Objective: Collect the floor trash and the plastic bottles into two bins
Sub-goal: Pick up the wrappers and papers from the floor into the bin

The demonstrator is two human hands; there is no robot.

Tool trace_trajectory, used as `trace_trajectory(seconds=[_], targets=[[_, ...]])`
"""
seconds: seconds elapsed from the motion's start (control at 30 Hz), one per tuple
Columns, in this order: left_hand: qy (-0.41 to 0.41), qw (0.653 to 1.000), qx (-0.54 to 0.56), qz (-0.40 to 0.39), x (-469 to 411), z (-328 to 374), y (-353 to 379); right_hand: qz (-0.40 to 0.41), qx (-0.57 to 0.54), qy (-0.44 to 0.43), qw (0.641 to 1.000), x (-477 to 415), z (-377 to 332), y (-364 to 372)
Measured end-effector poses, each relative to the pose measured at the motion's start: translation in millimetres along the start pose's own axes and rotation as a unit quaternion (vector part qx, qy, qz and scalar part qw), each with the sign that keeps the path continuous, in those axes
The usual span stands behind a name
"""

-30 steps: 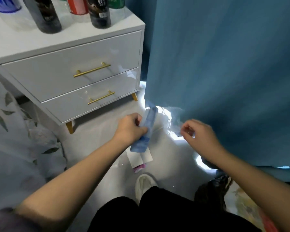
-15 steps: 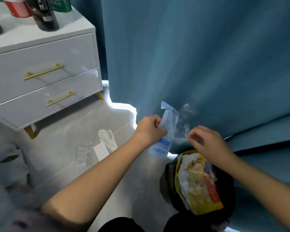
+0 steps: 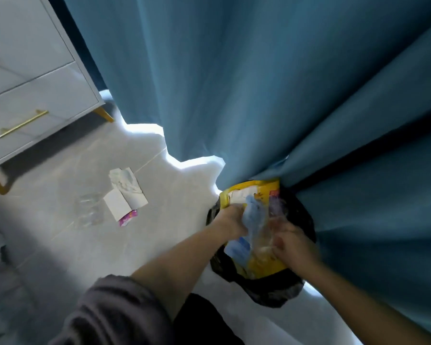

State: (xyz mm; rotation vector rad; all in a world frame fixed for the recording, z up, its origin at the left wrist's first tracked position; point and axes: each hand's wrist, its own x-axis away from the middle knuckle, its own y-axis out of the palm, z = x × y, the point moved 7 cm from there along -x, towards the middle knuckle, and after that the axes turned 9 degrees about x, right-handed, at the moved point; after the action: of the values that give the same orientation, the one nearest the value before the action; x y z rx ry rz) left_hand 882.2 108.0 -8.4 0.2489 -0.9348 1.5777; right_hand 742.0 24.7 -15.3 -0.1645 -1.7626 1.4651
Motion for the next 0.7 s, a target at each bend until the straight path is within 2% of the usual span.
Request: trace_trajectory(seconds=[0.07,0.17,0.3,0.4,0.53,0.7], targets=[[0.005,0.996,-0.08,0.047,-3,-10,5,-0.033,0.068,0.007,0.997,-2,-7,1],[0.02,0.985,-0.129,0.109,1,-11,-4,-0.049,0.091,0.028,0.994,2,-9,-19],[0.09,0.976,-0.117,0.161,20,-9,-40,0.013,0.079,0.031,0.996,2,-22,-62],[0.142,0.966,-0.104,0.188,39,-24,-86,0.083,0.043,-0.001,0.996,-11,-60,-94],[0.071,0.963,-0.116,0.235,49,-104,-158,0.133,0.008,-0.085,0.987,-39,-148,-115],[-0.095,0.956,-0.11,0.255,55,-245,-196,0.097,0.001,-0.181,0.979,-92,-270,-93]])
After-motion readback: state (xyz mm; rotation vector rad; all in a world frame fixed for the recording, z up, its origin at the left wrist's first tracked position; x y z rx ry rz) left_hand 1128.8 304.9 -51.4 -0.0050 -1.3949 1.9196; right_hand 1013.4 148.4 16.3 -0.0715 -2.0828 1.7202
